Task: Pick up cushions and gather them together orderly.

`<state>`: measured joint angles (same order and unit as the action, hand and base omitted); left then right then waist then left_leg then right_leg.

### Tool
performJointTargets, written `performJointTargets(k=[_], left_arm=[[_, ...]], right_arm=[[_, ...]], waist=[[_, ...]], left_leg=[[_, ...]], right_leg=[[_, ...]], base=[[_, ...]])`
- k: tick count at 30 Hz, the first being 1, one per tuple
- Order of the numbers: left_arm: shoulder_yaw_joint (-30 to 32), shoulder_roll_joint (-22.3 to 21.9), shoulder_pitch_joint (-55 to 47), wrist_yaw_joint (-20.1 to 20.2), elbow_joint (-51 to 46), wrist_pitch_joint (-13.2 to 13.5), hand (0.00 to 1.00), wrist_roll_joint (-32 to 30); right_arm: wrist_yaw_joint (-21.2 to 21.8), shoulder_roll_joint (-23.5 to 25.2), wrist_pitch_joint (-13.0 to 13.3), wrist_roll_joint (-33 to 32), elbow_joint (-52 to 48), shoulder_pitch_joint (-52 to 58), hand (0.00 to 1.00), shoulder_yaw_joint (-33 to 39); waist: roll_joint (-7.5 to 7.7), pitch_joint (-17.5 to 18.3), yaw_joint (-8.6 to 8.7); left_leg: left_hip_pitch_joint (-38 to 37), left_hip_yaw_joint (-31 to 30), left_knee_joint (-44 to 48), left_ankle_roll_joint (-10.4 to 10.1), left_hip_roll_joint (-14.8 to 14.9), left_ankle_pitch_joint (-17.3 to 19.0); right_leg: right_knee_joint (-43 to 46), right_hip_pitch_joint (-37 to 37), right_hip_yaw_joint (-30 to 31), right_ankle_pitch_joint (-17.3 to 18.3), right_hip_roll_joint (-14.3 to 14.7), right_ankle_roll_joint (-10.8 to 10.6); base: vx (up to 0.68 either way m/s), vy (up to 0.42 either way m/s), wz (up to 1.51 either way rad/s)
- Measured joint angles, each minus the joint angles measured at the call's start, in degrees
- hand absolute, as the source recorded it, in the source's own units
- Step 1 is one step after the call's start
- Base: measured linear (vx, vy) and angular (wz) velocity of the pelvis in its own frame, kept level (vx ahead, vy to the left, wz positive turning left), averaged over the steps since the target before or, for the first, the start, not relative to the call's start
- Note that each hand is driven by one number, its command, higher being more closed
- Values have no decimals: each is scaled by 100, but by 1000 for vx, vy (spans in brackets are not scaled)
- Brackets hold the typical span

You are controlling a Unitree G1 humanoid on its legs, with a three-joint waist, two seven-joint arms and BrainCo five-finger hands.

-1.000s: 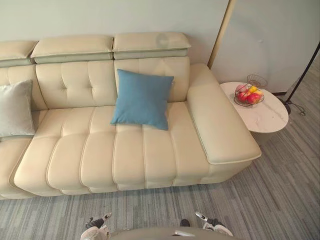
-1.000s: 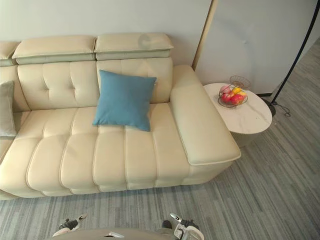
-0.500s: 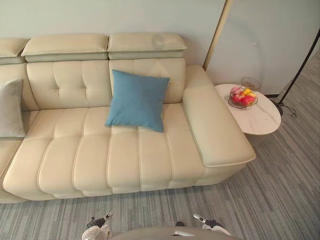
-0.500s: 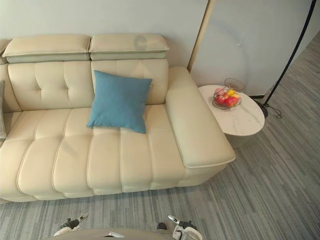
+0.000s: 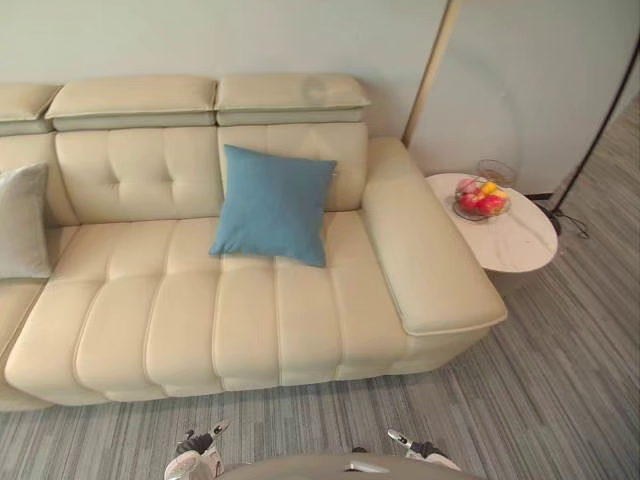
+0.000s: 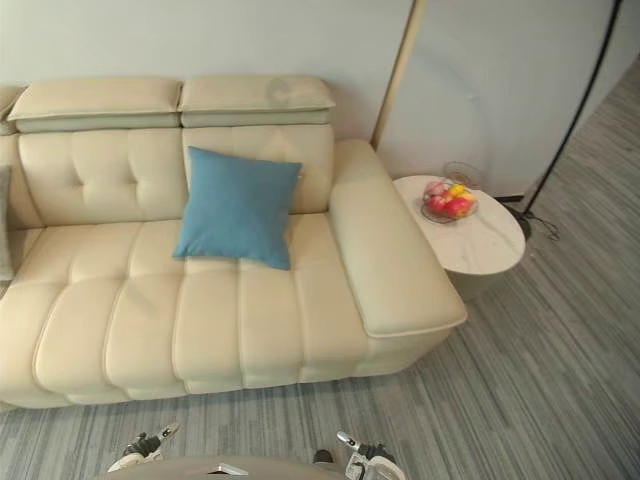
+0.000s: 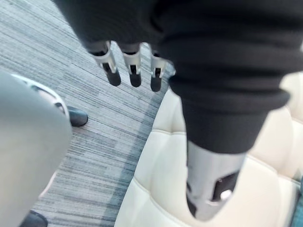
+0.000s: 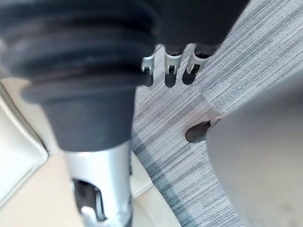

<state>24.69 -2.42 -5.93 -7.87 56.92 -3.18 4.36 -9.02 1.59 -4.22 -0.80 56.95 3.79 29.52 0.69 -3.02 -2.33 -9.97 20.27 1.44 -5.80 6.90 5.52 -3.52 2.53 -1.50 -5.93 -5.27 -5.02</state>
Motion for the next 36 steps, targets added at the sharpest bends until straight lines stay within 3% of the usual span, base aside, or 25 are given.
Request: performJointTargets(k=[8, 11, 14, 16, 18, 19, 20, 21, 22, 24, 28, 31, 34, 36], left_arm=[[-13, -3, 76, -1, 12, -1, 0, -16], [-22, 7, 145, -2, 70, -1, 0, -18], [-142, 3, 270, -7, 190, -1, 0, -14], [-143, 14, 343, -14, 221, 0, 0, -14], [-144, 46, 344, -22, 222, 1, 0, -15], [-141, 72, 351, -36, 213, 8, 0, -16], [-141, 65, 356, -48, 216, 11, 0, -16], [-144, 27, 422, -55, 213, 12, 0, -16], [-182, 7, 403, -57, 213, 13, 0, -16], [-270, 46, 365, -58, 199, 20, 0, -17], [-605, -7, 288, -44, 224, 46, 0, -20], [-798, -18, 348, -24, 259, 45, 0, -21], [-969, -2, 442, -8, 282, 44, 0, -88], [-982, -9, 446, -8, 283, 49, 0, -118]], right_arm=[[-1, 19, 2, -159, -196, 109, 0, 48], [-1, 7, 2, -160, -197, 56, 0, 46], [2, -35, 5, -159, -206, -104, 0, 39], [0, -34, 2, -168, -208, -176, 0, -9], [-1, -18, 2, -168, -207, -207, 0, -24], [-10, -1, 3, -168, -208, -284, 0, -103], [-10, -2, 2, -167, -209, -296, 0, -130], [-13, -23, 5, -165, -211, -295, 0, -128], [-18, -89, 11, -166, -212, -332, 0, -128], [-28, -63, 25, -185, -258, -276, 0, -120], [-29, -225, 29, -153, -210, -256, 0, -190], [-29, -256, 30, -155, -202, -308, 0, -121], [-30, -319, 25, -158, -132, -344, 0, -121], [-30, -357, 26, -164, -10, -394, 0, -125]], waist=[[-60, -56, 56], [-18, -85, 56], [-102, -198, 79], [-68, -268, 121], [-20, -328, 148], [5, -410, 142], [-9, -422, 148], [-79, -465, 163], [-211, -533, 131], [-161, -517, 144], [-340, -416, 150], [-419, -439, 190], [-410, -436, 310], [-430, -458, 291]], left_leg=[[-91, 499, 386, -210, 328, 267], [-103, 513, 474, -197, 339, 335], [-116, 797, 529, -163, 277, 491], [-131, 1309, 608, -142, 208, 591], [-154, 1612, 710, -135, 202, 669], [-221, 1930, 778, -127, 219, 713], [-246, 2046, 773, -133, 241, 725], [-288, 2308, 753, -137, 321, 720], [-359, 2545, 772, -150, 444, 712], [-550, 2792, 791, -190, 443, 690], [-756, 2859, 780, -215, 569, 649], [-801, 2828, 751, -182, 561, 419], [-824, 2675, 1047, -288, 529, -213], [-667, 2517, 1989, -352, 855, -335]], right_leg=[[-107, -125, 512, -117, 354, 95], [-105, -252, 872, -176, 460, 115], [-103, -533, 1439, -364, 545, 82], [-103, -795, 1967, -535, 633, 72], [-103, -911, 2198, -627, 707, 136], [-144, -1002, 2161, -582, 756, 377], [-143, -1055, 1874, -478, 733, 533], [-94, -1096, 1100, -243, 677, 897], [112, -1220, 289, -111, 627, 1032], [611, -1391, -1186, 40, 317, 1103], [990, -1419, -3069, 36, 7, 1100], [820, -1482, -2857, -122, 162, 1037], [787, -1410, -2565, -52, 215, 1007], [815, -1323, -2355, 95, 304, 955]], base=[[-35, -61, -42], [2, -25, -66], [-46, 3, -106], [-82, 9, -115], [-81, -38, -107], [-102, -61, -113], [-107, -51, -117], [-73, -32, -105], [-45, -41, -124], [23, -64, -108], [121, -109, -101], [118, -86, -75], [109, -48, -40], [154, -14, -63]])
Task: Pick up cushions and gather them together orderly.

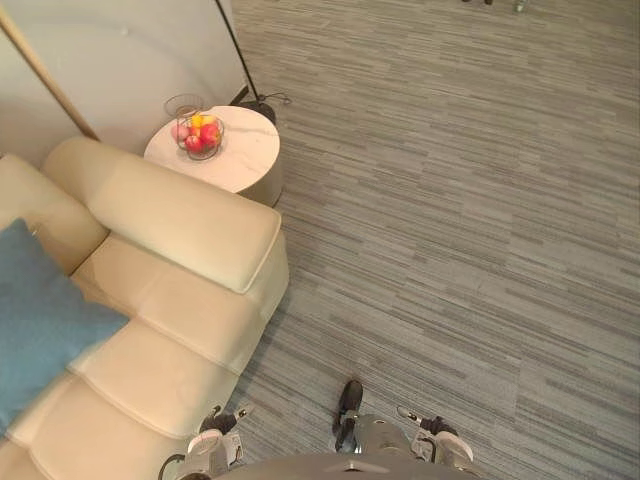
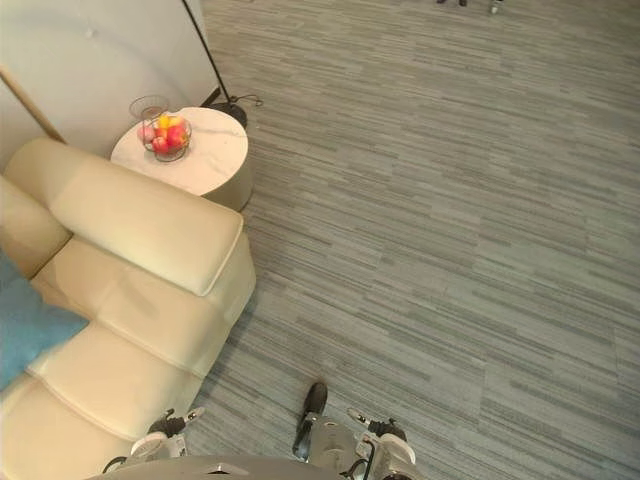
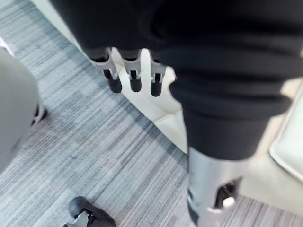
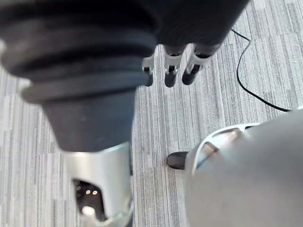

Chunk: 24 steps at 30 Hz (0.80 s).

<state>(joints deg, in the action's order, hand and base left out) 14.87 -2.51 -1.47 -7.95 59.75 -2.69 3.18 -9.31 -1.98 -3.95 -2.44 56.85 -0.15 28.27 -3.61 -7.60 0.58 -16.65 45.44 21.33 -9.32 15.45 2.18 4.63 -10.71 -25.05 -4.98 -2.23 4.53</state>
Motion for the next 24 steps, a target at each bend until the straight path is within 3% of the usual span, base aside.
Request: performJointTargets(k=[1, 2, 4, 5, 7, 10, 11, 12, 14, 15, 16, 17, 22, 24], left_arm=[[0, -3, -19, -1, -15, 9, 0, 3], [1, 6, -19, 0, -11, 13, 0, 2], [38, 1, -8, 3, -46, 25, 0, 9], [78, 2, -25, 1, -82, 33, 0, 13], [78, 27, -71, 0, -152, 59, 0, 34], [160, 9, -119, -1, -252, 55, 0, 106], [236, -12, -93, -2, -295, 56, 0, 105], [315, -67, -84, -5, -299, 56, 0, 104], [401, -87, -94, -21, -286, 53, 0, 104], [430, -38, -87, -30, -318, 58, 0, 85], [489, 16, -74, -47, -386, 62, 0, 69], [534, 4, -76, -51, -394, 58, 0, 53], [529, -38, -149, -36, -332, 55, 0, 37], [505, -26, -150, -34, -198, 52, 0, -10]], right_arm=[[-7, -18, -6, -1, 46, -10, 0, -1], [-7, -13, -12, 0, 71, -11, 0, -3], [-32, -35, -12, -2, 62, -7, 0, -2], [-92, -29, -23, -2, 70, 1, 0, -4], [-106, -18, -28, -2, 163, 33, 0, 1], [-112, 12, -27, -9, 22, 149, 0, 8], [-117, 50, -21, -12, -75, 220, 0, 8], [-117, 62, -23, -36, -200, 278, 0, 6], [-128, 108, -19, -133, -329, 318, 0, 13], [-132, 188, -12, -177, -441, 377, 0, 8], [-132, 249, -13, -181, -408, 410, 0, 1], [-130, 290, -23, -175, -388, 479, 0, -4], [-115, 312, -18, -172, -364, 438, 0, -9], [-109, 251, -12, -172, -178, 386, 0, -7]], waist=[[7, -22, -35], [12, -38, -64], [-29, -71, -67], [-23, -75, -101], [-12, -78, -226], [-11, -78, -248], [-12, -78, -250], [-38, -77, -262], [-113, -6, -311], [41, -49, -284], [215, -76, -287], [252, -42, -334], [227, 131, -351], [231, 239, -301]], left_leg=[[231, -328, 900, 107, 317, -184], [368, -535, 1285, 172, 418, -107], [801, -1016, 1983, 410, 398, 491], [1069, -1293, 2150, 408, 280, 803], [1471, -1643, 1814, 427, 10, 1128], [1779, -1965, 719, 566, -136, 1187], [1871, -2283, 238, 563, -210, 1193], [1924, -2705, -187, 435, -291, 1178], [1945, -3010, -283, 497, -504, 1221], [1860, -3131, -331, 442, -697, 1339], [1737, -3346, -421, 456, -972, 1351], [1625, -3565, -490, 576, -1176, 1418], [1350, -3060, -649, 724, -1221, 1265], [1354, -2961, -473, 791, -1436, 1070]], right_leg=[[-57, 120, 183, 51, 61, -2], [-117, 185, 291, 81, 95, 19], [-169, 356, 562, 105, 151, 36], [-215, 455, 748, 119, 165, 15], [-287, 616, 1098, 160, 173, -59], [-329, 723, 1383, 141, 177, -172], [-328, 707, 1520, 131, 213, -232], [-327, 668, 1656, 84, 313, -325], [-106, 576, 1815, 152, 338, -373], [623, 433, 1838, 472, 192, -413], [767, 484, 1900, 742, 28, -561], [807, 487, 2138, 779, 71, -648], [546, 492, 2641, 667, 167, -772], [199, 554, 3095, 430, 85, -698]], base=[[117, 41, -70], [98, 51, -73], [106, 55, -58], [118, 83, -63], [83, 104, -83], [34, 152, -81], [-2, 179, -94], [-10, 150, -95], [84, 202, -80], [221, 263, -45], [221, 266, -47], [214, 250, -53], [180, 136, -66], [207, 130, -101]])
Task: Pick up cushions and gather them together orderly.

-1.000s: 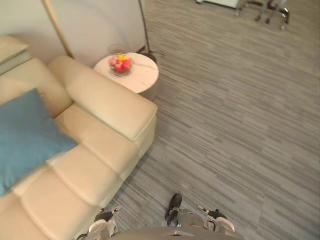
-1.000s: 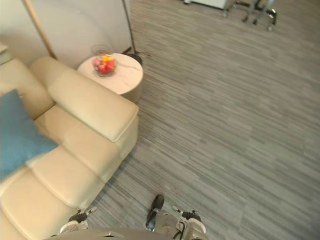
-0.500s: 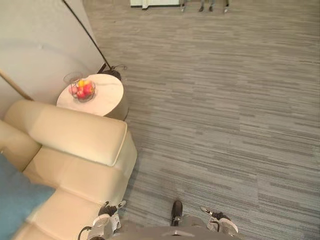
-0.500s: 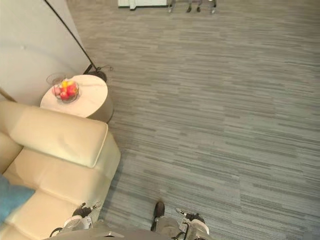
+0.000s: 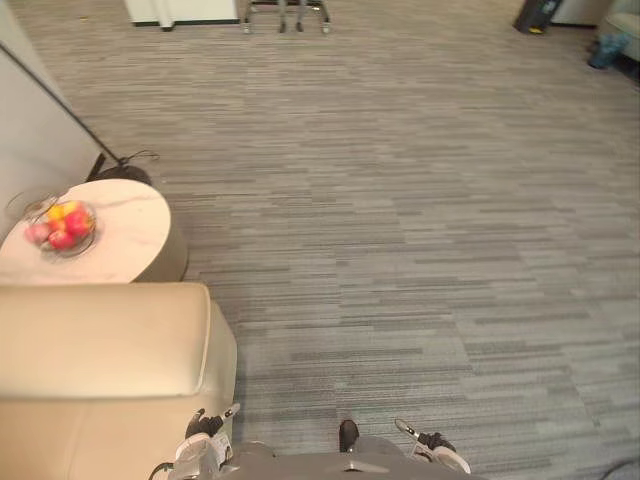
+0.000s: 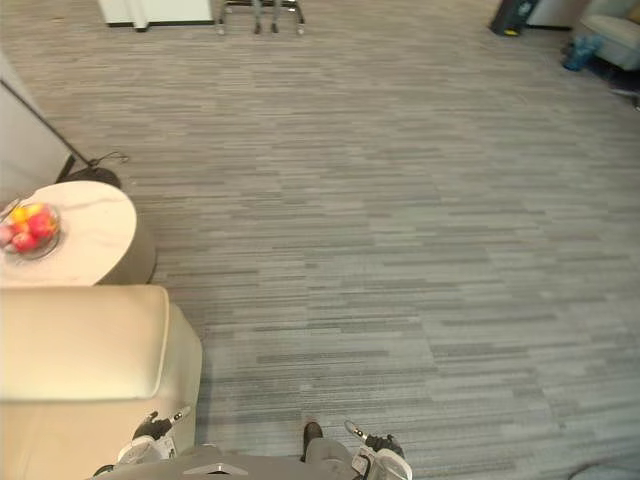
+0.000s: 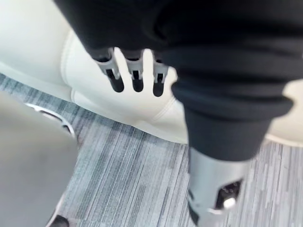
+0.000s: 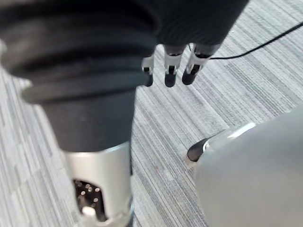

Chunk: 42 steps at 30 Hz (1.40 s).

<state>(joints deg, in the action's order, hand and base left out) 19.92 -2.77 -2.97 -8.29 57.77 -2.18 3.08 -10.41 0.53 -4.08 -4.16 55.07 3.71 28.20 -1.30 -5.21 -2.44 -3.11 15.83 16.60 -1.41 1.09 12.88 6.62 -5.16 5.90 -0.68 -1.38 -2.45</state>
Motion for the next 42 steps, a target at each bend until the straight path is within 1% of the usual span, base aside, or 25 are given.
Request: performJointTargets(k=[2, 3, 4, 5, 7, 8, 9, 11, 12, 16, 18, 19, 20, 21, 23, 25, 27, 30, 33, 35, 37, 39, 40, 41, 42], left_arm=[[-66, 61, 32, 8, 150, 15, 0, -73], [-229, 86, 26, 16, 176, 22, 0, -108], [-393, 94, -2, 25, 178, 22, 0, -112], [-515, 99, -20, 38, 200, 12, 0, -112], [-918, 288, 32, 37, 175, 12, 0, -189], [-1022, 324, 37, 37, 173, 13, 0, -222], [-1238, 446, 42, 54, 142, 14, 0, -240], [-1323, 492, 50, 97, 140, 17, 0, -346], [-1390, 505, 51, 121, 136, 26, 0, -393], [-1442, 506, 55, 128, 121, 32, 0, -450], [-1415, 505, 90, 127, 47, 37, 0, -444], [-1394, 500, 85, 126, 26, 37, 0, -445], [-1354, 440, 13, 124, 27, 35, 0, -447], [-1336, 455, 7, 123, 20, 36, 0, -444], [-1331, 511, 2, 121, 33, 22, 0, -444], [-1330, 484, 11, 119, 31, 21, 0, -439], [-1315, 446, 17, 117, 34, 26, 0, -436], [-1163, 445, 35, 106, 24, 25, 0, -413], [-1048, 441, 44, 105, -25, 24, 0, -320], [-899, 389, 29, 101, -104, 28, 0, -315], [-845, 357, 30, 97, -155, 71, 0, -256], [-814, 334, 27, 93, -240, 72, 0, -182], [-761, 274, 11, 95, -272, 69, 0, -171], [-622, 35, -35, 89, -263, 80, 0, -131], [-444, 50, -116, 91, -354, 101, 0, 2]], right_arm=[[0, -6, -7, 3, 70, -88, 0, -5], [1, -78, -6, 8, 230, -143, 0, -11], [4, -197, -7, 10, 302, -181, 0, -48], [1, -219, -9, 7, 398, -260, 0, -124], [41, -164, 4, 15, 454, -587, 0, -376], [42, -143, 4, 15, 471, -581, 0, -377], [46, -79, 6, 16, 502, -540, 0, -381], [47, -76, 13, 14, 504, -512, 0, -379], [48, -100, 17, 14, 503, -494, 0, -376], [50, -156, 16, 12, 503, -473, 0, -322], [60, -179, 12, 12, 493, -513, 0, -323], [64, -176, 14, 12, 483, -521, 0, -328], [64, -215, 11, 12, 475, -559, 0, -333], [60, -239, 2, 12, 488, -602, 0, -335], [46, -231, 3, 12, 497, -588, 0, -337], [41, -290, 6, -7, 509, -474, 0, -317], [39, -408, 5, 6, 510, -454, 0, -300], [38, -445, 5, 5, 509, -424, 0, -225], [35, -449, 12, -1, 502, -452, 0, -223], [29, -447, 15, -4, 483, -464, 0, -270], [14, -489, 10, -12, 489, -521, 0, -326], [4, -483, 6, -25, 429, -521, 0, -334], [-3, -487, 6, -36, 370, -487, 0, -341], [-15, -555, 8, -73, 136, -453, 0, -341], [-15, -457, 15, -115, -43, -383, 0, -369]], waist=[[97, -35, -61], [18, 38, -63], [-141, 97, -43], [-88, 102, -91], [-88, 62, -31], [-113, 32, -25], [58, 0, -37], [30, -33, -29], [108, -33, -13], [63, -99, 76], [7, -147, 44], [-7, -164, 44], [-138, -185, 47], [-170, -196, 49], [-135, -219, 86], [-114, -239, 124], [-245, -308, 135], [-269, -432, 139], [-168, -512, 98], [-175, -523, 40], [-152, -561, -14], [-160, -625, -63], [-275, -628, -84], [-733, -617, -181], [-649, -662, -262]], left_leg=[[158, -147, 357, 180, -137, 38], [-33, -363, -504, 367, -228, 68], [-150, -390, -981, 282, -110, -271], [-228, -198, -1045, 289, -160, -282], [-221, 193, -1002, 285, -105, -292], [-233, 214, -995, 285, -105, -292], [-331, 213, -948, 286, -174, -292], [-354, 104, -913, 286, -208, -291], [-398, 92, -877, 288, -219, -290], [-388, 39, -890, 264, -215, -239], [-384, 326, -893, 180, -132, -20], [-373, 492, -907, 168, -97, 5], [-314, 895, -923, 207, 42, -18], [-302, 1188, -923, 166, 148, -36], [-345, 1460, -878, 80, 192, -66], [-388, 1364, -831, 13, 227, -108], [-479, 1215, -827, -90, 287, -170], [-521, 1218, -584, -172, 417, -218], [-289, 1232, 313, -171, 612, -219], [157, 983, 1291, -30, 753, -310], [517, 282, 1296, -29, 450, 168], [548, 275, 683, 4, 315, 264], [532, 266, 294, 26, 360, 294], [517, 252, -166, -79, 736, 34], [476, 495, -21, -112, 745, 33]], right_leg=[[-167, 80, 332, -165, -245, 49], [-346, 148, 449, -223, -229, 40], [-523, 131, 471, -340, -64, -27], [-633, 128, 491, -410, -112, -57], [-300, 60, -664, -177, -172, 169], [-306, 77, -848, -167, -173, 156], [-455, 267, -956, -212, -147, 87], [-560, 364, -921, -279, -154, 10], [-617, 438, -887, -322, -161, -13], [-904, 487, -762, -535, -125, -79], [-1165, 400, -427, -788, 33, -53], [-1165, 338, -398, -763, 50, -6], [-1112, 236, -831, -679, 58, 165], [-921, 86, -1442, -643, 29, 211], [-831, 41, -1943, -589, 6, 234], [-915, 73, -1828, -770, 91, 279], [-1126, 216, -1718, -764, 174, 293], [-1150, 331, -1612, -655, 245, 364], [-1161, 387, -1399, -578, 293, 367], [-1138, 377, -1101, -575, 320, 373], [-1163, 304, -664, -554, 267, 402], [-1165, 308, -489, -476, 271, 421], [-1141, 322, -545, -343, 387, 402], [65, -32, -1014, 99, 628, 647], [1613, -349, -1324, 813, 447, 646]], base=[[146, 130, -103], [67, 99, -100], [12, 64, -104], [-5, 72, -122], [1, 90, -102], [0, 40, -58], [-1, 5, -38], [-11, -4, -22], [-31, 2, -8], [-105, -22, -15], [-146, -30, -80], [-179, -44, -130], [-129, -56, -144], [-79, -62, -145], [78, -116, -108], [97, -138, -62], [57, -93, -27], [28, -61, -15], [-7, -24, -39], [20, -16, -67], [1, 25, -80], [-38, 41, -70], [-18, 38, -81], [41, 56, -82], [127, 48, -68]])
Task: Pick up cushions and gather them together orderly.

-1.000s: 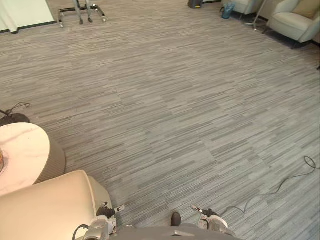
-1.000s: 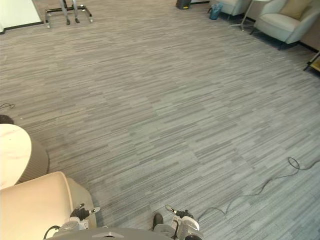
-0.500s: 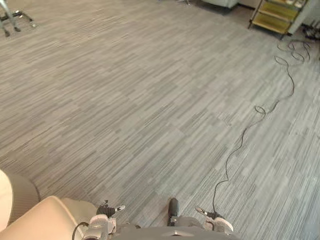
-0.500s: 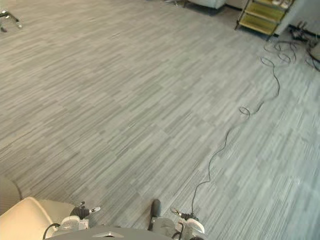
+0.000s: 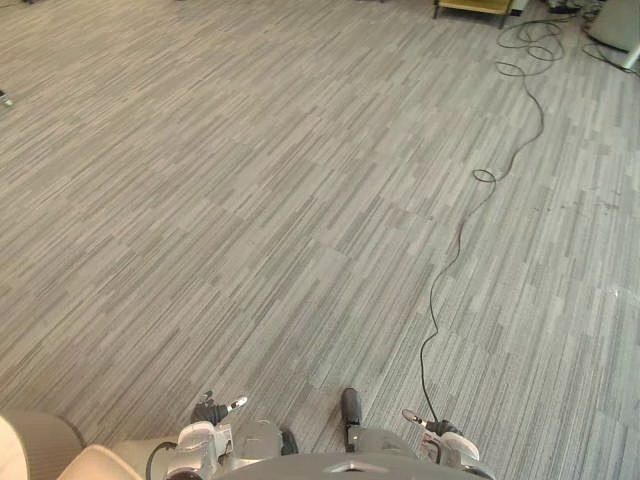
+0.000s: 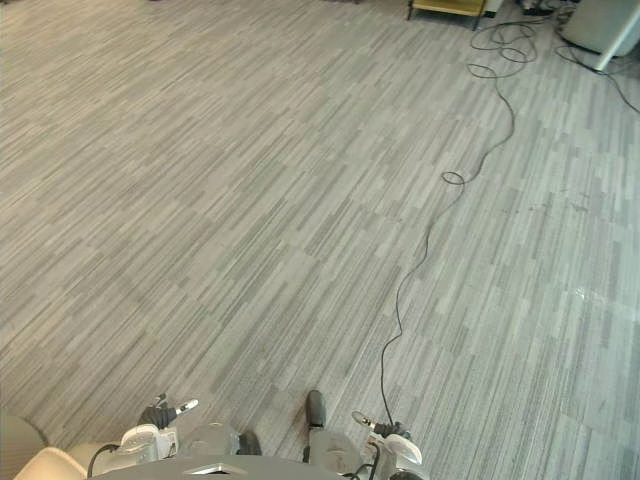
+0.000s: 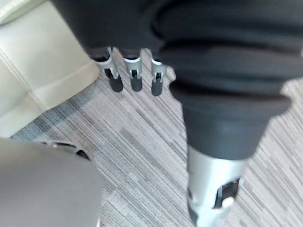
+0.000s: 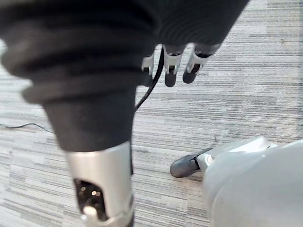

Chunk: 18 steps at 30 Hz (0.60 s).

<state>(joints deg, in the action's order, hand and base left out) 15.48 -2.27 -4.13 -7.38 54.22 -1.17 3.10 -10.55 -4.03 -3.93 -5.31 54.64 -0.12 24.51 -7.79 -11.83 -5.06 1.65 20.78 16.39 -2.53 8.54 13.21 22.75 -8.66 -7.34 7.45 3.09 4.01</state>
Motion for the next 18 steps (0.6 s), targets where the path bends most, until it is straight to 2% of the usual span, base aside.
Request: performJointTargets(k=[1, 2, 3, 4, 5, 6, 7, 8, 9, 10, 11, 12, 13, 14, 15, 16, 17, 18], left_arm=[[101, 26, -24, -4, -41, -22, 0, 5], [151, 125, -150, -23, -127, -37, 0, -1], [193, 162, -161, -53, -105, -67, 0, -12], [357, 98, -191, -69, -58, -108, 0, 2], [460, 64, -257, -101, -43, -133, 0, -1], [434, 35, -399, -118, -18, -138, 0, -1], [417, 11, -509, -129, 14, -149, 0, 3], [425, 12, -552, -130, 40, -153, 0, 4], [486, 61, -698, -129, 49, -164, 0, 10], [473, 202, -841, -128, 79, -166, 0, -4], [450, 245, -793, -146, 129, -165, 0, -23], [329, 346, -705, -158, 164, -160, 0, -84], [223, 413, -638, -169, 186, -166, 0, -153], [94, 493, -590, -189, 238, -174, 0, -221], [-130, 526, -487, -218, 299, -205, 0, -219], [-332, 534, -342, -218, 333, -207, 0, -220], [-377, 526, -268, -218, 333, -208, 0, -222], [-443, 513, -172, -216, 324, -215, 0, -226]], right_arm=[[-3, 55, 22, -4, -56, 98, 0, -12], [-7, 148, 7, -5, -80, 152, 0, -31], [-9, 171, 0, -5, -175, 146, 0, -189], [-9, 176, 17, -6, -231, 130, 0, -184], [-9, 169, 30, -6, -204, 74, 0, -163], [-6, 165, 23, -5, -171, 31, 0, -108], [0, 181, 25, -5, -180, 67, 0, -121], [3, 195, 24, -5, -178, 106, 0, -122], [6, 280, 26, -3, -189, 225, 0, -127], [10, 420, 33, 1, -172, 401, 0, -109], [13, 443, 38, 2, -151, 433, 0, -71], [23, 459, 31, 2, -94, 463, 0, -9], [33, 533, 53, -3, -79, 434, 0, 106], [25, 496, 72, -1, -69, 422, 0, 181], [37, 459, 145, -106, -188, 478, 0, 262], [52, 437, 164, -111, -133, 351, 0, 281], [53, 415, 164, -113, -132, 282, 0, 315], [37, 346, 122, -107, -67, 166, 0, 368]], waist=[[104, 14, 10], [382, 78, -6], [327, 63, 35], [328, 76, 24], [338, 106, 14], [288, 138, -24], [234, 177, -83], [255, 193, -107], [421, 381, -158], [572, 654, -109], [712, 773, -71], [829, 776, -53], [880, 667, -38], [843, 506, 89], [746, 487, 292], [697, 480, 334], [685, 461, 377], [644, 310, 470]], left_leg=[[-36, 163, 143, -103, -30, 41], [-27, 242, 608, -154, -47, 182], [573, 12, 1579, -98, 116, 536], [805, -156, 1648, -90, 13, 678], [1078, -307, 1575, -78, -141, 706], [1273, -421, 1207, -14, -259, 487], [1336, -511, 843, 124, -258, 174], [1339, -535, 793, 260, -258, -26], [1287, -484, 785, 370, -358, -199], [1207, -309, 584, 390, -567, -126], [1133, -271, 546, 453, -622, -90], [894, -249, 485, 540, -753, 8], [448, -327, 297, 533, -893, 172], [-123, -441, 44, 581, -1012, 271], [-1027, -684, -412, 629, -1035, 349], [-1595, -849, -852, 625, -881, 347], [-1746, -945, -936, 626, -808, 348], [-2148, -1295, -985, 623, -567, 351]], right_leg=[[482, 80, -20, 494, -152, -21], [327, 353, 91, 970, -321, -95], [-176, 618, 386, 1097, -114, -162], [-389, 691, 518, 992, -130, -126], [-676, 785, 657, 877, -177, -210], [-995, 964, 836, 781, -194, -353], [-1060, 1059, 995, 853, -183, -450], [-1002, 1078, 1066, 938, -206, -488], [-838, 1045, 1210, 1140, -314, -625], [-503, 943, 1311, 1281, -550, -879], [-129, 804, 1330, 1301, -591, -1002], [731, 503, 1311, 1153, -677, -1253], [1874, 228, 1217, 863, -702, -1548], [3166, -86, 847, 408, -935, -1460], [3803, -429, -64, 779, -1271, -847], [2573, -965, -752, 1010, -1252, -610], [1954, -1141, -796, 894, -1171, -529], [-332, -1267, -538, -309, -739, -492]], base=[[161, 21, -41], [202, -50, -20], [123, -53, -38], [112, -19, -48], [110, 48, -70], [283, 164, -90], [249, 148, -90], [448, 259, -93], [527, 187, -60], [527, 187, -40], [590, 136, -12], [515, 149, -15], [673, 186, 6], [712, 133, 63], [1014, 46, 106], [1065, -39, 107], [1267, -289, 118], [917, -314, 89]])
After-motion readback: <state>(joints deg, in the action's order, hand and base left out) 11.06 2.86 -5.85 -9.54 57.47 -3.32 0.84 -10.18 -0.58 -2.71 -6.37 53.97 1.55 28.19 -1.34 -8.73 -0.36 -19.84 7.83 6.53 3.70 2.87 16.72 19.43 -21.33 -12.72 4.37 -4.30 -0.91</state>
